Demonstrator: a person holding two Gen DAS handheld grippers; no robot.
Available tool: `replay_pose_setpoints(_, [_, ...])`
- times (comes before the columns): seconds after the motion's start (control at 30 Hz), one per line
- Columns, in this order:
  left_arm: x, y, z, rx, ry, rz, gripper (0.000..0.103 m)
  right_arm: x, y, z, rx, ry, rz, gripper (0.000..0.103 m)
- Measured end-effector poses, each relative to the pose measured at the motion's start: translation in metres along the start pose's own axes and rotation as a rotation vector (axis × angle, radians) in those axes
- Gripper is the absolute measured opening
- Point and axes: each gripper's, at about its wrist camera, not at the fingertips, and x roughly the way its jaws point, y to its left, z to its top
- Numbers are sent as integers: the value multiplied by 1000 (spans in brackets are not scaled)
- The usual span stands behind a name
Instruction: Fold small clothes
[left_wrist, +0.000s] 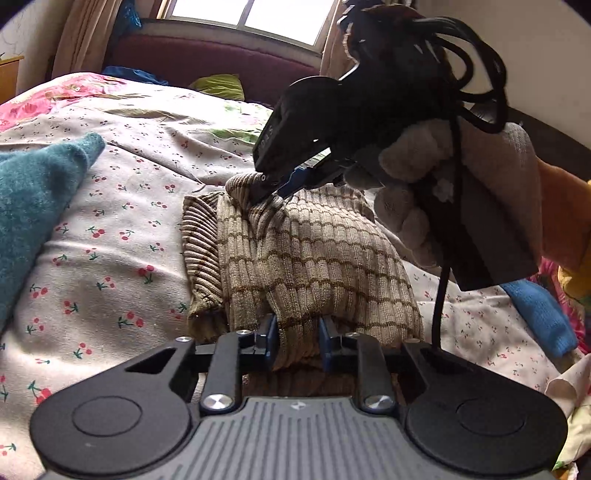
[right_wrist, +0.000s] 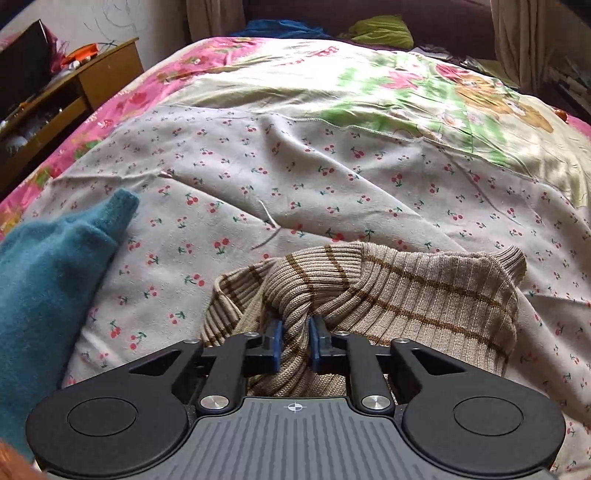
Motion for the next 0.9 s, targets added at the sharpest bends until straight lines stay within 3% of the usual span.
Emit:
replay_pose_setpoints(0.13, [-10, 8, 0, -37, -14, 21, 31, -8, 8, 2, 25, -52, 36, 13])
replay_pose_setpoints(0.3, [1, 14, -4, -66, 53, 81, 31, 36, 14, -11, 13, -4, 0, 14])
replay_pose_setpoints(0.5, [-7, 13, -8, -68, 61, 130, 34, 18, 20, -5, 48, -43, 78, 20])
replay_pose_setpoints(0.63, [-13, 11, -5, -63, 61, 187, 35, -17, 3, -15, 70, -118, 144, 21])
replay_pose_setpoints(0.7, [-16, 11, -5, -60, 66, 206, 35, -46, -15, -27, 87, -172, 164, 29])
replay_pose_setpoints(0.8, [-24, 9, 1, -55, 48, 215, 35, -85, -48, -56, 78, -243, 117, 32])
replay_pose_setpoints(0.9, [-34, 1, 12, -22, 0, 227, 34, -100, -83, -87, 118, -250, 62, 37])
